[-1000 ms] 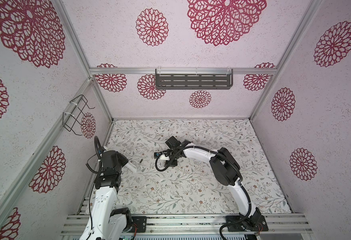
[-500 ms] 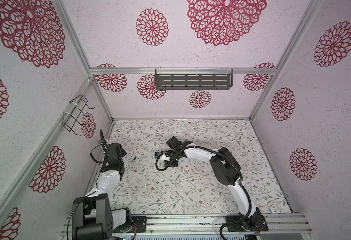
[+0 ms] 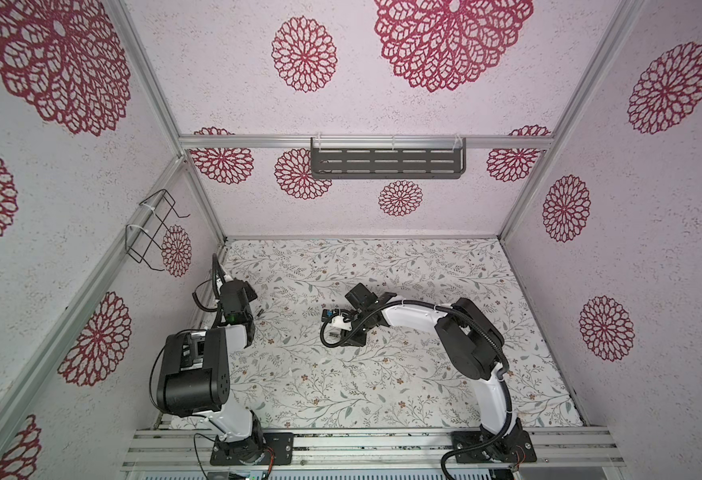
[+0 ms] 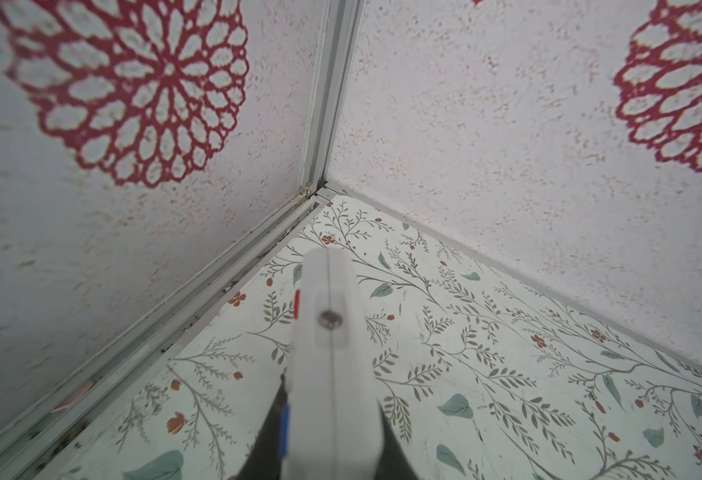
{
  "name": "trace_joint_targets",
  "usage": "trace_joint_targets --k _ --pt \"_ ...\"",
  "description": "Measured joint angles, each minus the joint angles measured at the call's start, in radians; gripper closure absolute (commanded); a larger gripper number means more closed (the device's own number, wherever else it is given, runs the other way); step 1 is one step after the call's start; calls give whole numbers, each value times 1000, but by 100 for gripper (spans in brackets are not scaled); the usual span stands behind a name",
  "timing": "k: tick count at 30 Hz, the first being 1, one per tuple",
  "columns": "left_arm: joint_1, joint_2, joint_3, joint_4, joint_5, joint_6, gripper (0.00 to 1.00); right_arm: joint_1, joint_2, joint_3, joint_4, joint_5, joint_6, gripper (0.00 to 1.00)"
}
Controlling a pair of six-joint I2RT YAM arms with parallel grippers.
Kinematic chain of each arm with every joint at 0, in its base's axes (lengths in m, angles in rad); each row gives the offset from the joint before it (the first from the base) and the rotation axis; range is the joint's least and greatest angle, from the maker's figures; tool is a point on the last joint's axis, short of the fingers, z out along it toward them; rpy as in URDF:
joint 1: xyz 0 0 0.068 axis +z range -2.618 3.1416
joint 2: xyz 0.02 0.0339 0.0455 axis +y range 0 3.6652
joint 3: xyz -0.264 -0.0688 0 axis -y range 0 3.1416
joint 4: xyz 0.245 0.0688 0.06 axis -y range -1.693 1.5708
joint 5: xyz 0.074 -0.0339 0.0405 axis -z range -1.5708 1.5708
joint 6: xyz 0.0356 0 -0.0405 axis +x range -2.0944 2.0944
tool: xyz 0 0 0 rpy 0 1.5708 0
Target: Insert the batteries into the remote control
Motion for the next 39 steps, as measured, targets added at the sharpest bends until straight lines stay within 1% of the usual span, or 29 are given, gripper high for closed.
trace_joint_targets --k 3,7,16,21,26,33,36,39 --pt "5 19 6 26 44 -1 88 0 -43 -66 23 2 32 59" --pt "0 13 4 20 62 2 88 0 -61 -95 39 5 55 59" --pt "-71 -58 -2 -53 30 58 88 0 -61 -95 41 5 80 57" --pt "-74 -89 63 -189 41 58 88 2 -66 -99 44 -1 99 50" --pt "-71 -160 65 -246 30 32 88 10 -69 -105 52 -22 116 46" --pt "-68 -292 67 -417 -35 -19 88 47 -68 -102 53 -26 130 45" --pt "-68 -354 78 -512 -37 -50 87 68 -54 -81 56 -18 141 46" --pt "-68 -425 84 -593 -19 -84 87 81 -30 -49 62 -3 158 50"
